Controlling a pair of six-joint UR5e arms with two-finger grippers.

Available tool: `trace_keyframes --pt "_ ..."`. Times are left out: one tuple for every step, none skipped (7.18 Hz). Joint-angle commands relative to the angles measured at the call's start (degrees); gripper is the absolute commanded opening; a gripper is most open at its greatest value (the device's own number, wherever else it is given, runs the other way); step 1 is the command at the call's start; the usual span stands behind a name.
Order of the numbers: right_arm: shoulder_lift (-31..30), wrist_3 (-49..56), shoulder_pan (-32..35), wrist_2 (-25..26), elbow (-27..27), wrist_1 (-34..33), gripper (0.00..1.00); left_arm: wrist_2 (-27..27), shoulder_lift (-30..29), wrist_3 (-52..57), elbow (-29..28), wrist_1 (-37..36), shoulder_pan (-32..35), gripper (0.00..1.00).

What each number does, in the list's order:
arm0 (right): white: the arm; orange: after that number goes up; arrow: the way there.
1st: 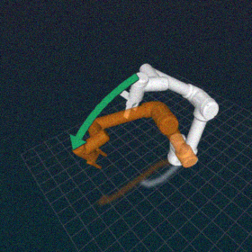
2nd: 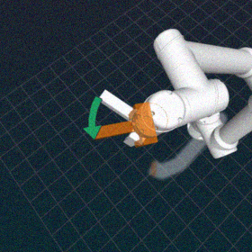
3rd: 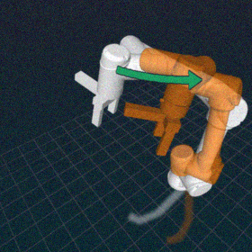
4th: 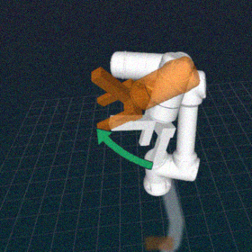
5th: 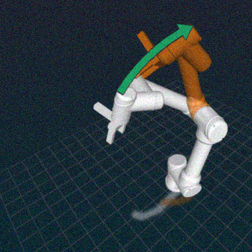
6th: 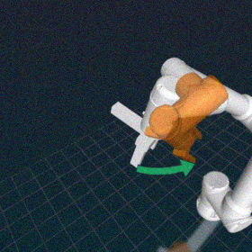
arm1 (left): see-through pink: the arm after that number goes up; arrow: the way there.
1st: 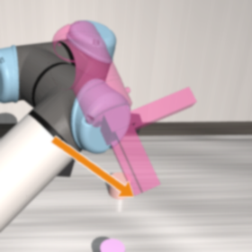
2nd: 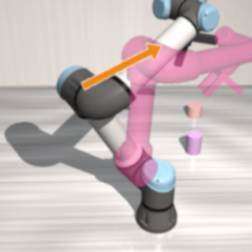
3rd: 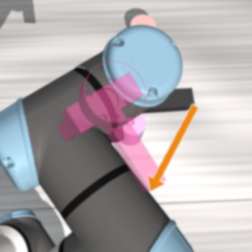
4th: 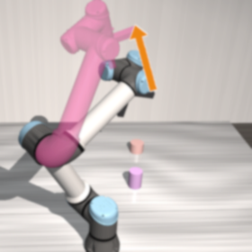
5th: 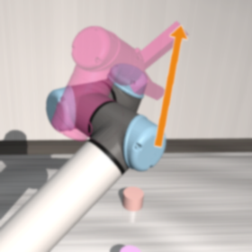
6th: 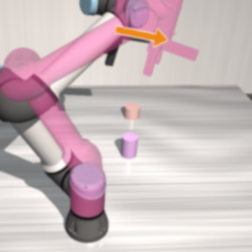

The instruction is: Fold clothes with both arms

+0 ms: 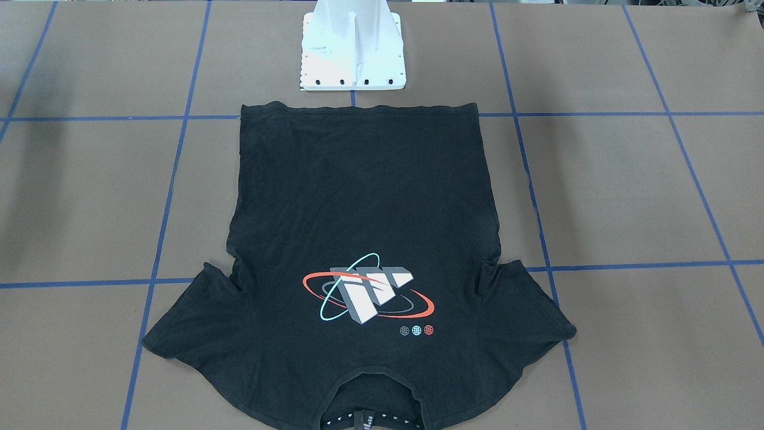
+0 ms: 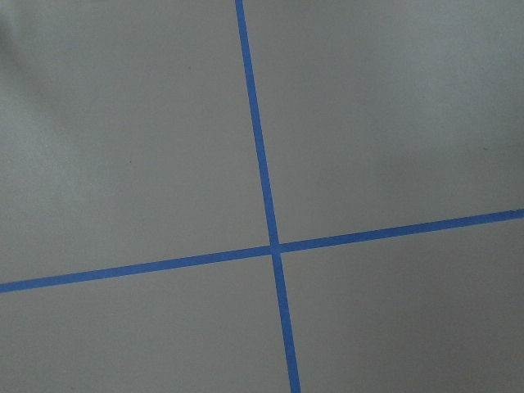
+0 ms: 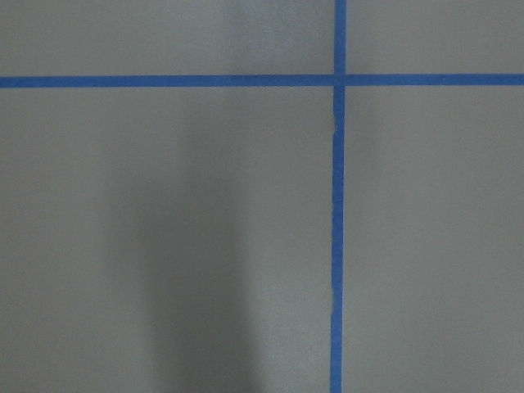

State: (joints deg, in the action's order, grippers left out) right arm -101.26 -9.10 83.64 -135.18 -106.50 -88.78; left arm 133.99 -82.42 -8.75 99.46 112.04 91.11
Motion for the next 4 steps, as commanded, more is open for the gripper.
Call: trace_keyframes --pt "0.01 0.13 -0.05 0.09 0.07 -0.08 1.00 0.21 0.59 0.04 0.91 0.28 -0.05 0.99" --pt "0.10 -0.04 -0.05 0.00 -0.02 0.01 1.00 1.09 0.59 0.14 0.30 0.46 -0.14 0.99" --pt "0.10 -0.05 -0.14 0.00 -0.02 0.09 1.00 1.18 0.94 0.14 0.65 0.46 -0.14 0.99" --pt "0.10 -0.13 -0.49 0.26 0.76 2.10 1.00 1.18 2.08 0.22 0.65 1.24 -0.14 0.99"
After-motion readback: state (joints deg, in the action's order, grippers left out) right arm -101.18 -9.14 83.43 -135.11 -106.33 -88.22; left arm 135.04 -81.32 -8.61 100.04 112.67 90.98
